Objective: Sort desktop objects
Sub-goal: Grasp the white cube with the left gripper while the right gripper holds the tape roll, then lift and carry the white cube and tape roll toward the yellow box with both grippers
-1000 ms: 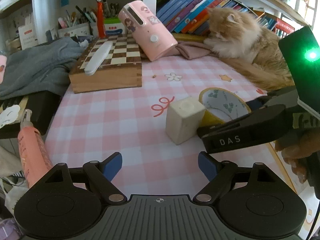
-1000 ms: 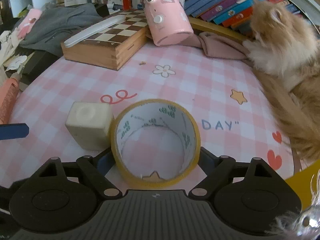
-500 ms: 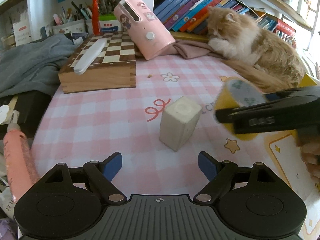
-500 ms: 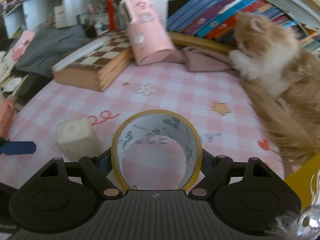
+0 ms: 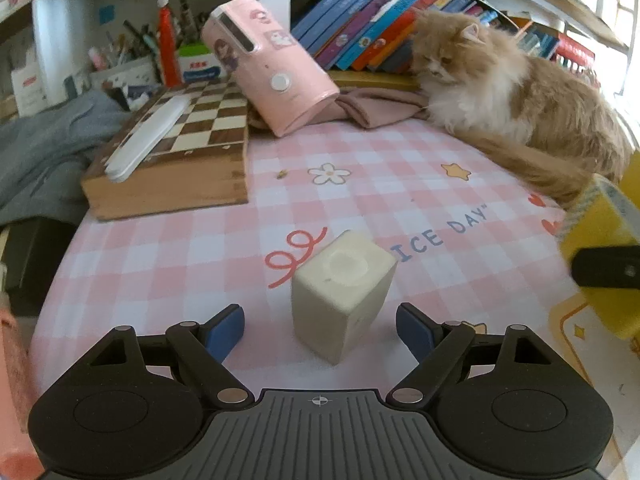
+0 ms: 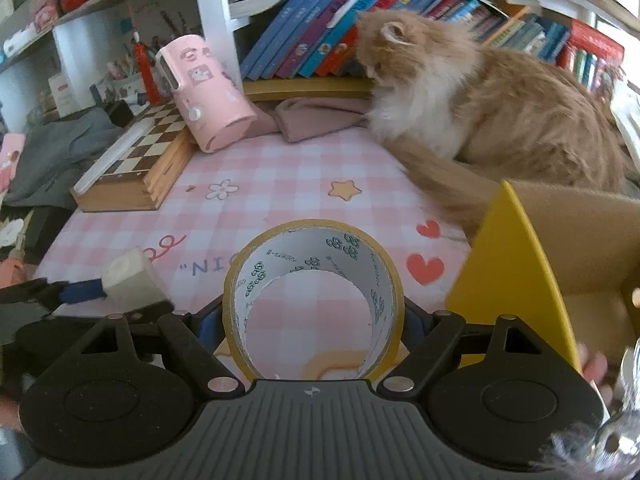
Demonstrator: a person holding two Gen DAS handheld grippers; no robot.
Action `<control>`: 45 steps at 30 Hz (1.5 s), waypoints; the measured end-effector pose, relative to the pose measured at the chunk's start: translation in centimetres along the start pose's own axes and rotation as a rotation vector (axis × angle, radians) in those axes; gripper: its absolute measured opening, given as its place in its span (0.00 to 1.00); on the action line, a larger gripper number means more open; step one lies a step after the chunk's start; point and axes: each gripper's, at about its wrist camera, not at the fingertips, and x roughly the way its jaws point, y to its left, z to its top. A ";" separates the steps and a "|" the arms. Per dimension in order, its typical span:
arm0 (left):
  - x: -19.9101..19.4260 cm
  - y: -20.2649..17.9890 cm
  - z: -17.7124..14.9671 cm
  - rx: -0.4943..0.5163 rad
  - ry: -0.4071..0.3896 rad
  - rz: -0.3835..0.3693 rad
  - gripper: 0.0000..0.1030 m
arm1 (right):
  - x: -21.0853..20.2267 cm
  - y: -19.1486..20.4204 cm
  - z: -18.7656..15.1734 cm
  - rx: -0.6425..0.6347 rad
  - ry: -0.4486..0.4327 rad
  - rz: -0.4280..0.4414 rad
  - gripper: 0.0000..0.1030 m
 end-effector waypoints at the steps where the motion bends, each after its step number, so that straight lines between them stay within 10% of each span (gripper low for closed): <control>1: 0.1 -0.1 0.0 0.004 -0.005 0.002 0.82 | -0.3 -0.1 -0.2 0.007 0.003 0.000 0.78; 13: -0.5 -0.1 -0.1 0.008 -0.058 0.015 0.32 | -2.7 0.2 -2.1 -0.022 0.034 -0.014 0.78; 45: -14.3 -2.9 -4.8 0.000 -0.111 -0.149 0.25 | -12.2 0.1 -8.0 -0.082 -0.050 0.058 0.78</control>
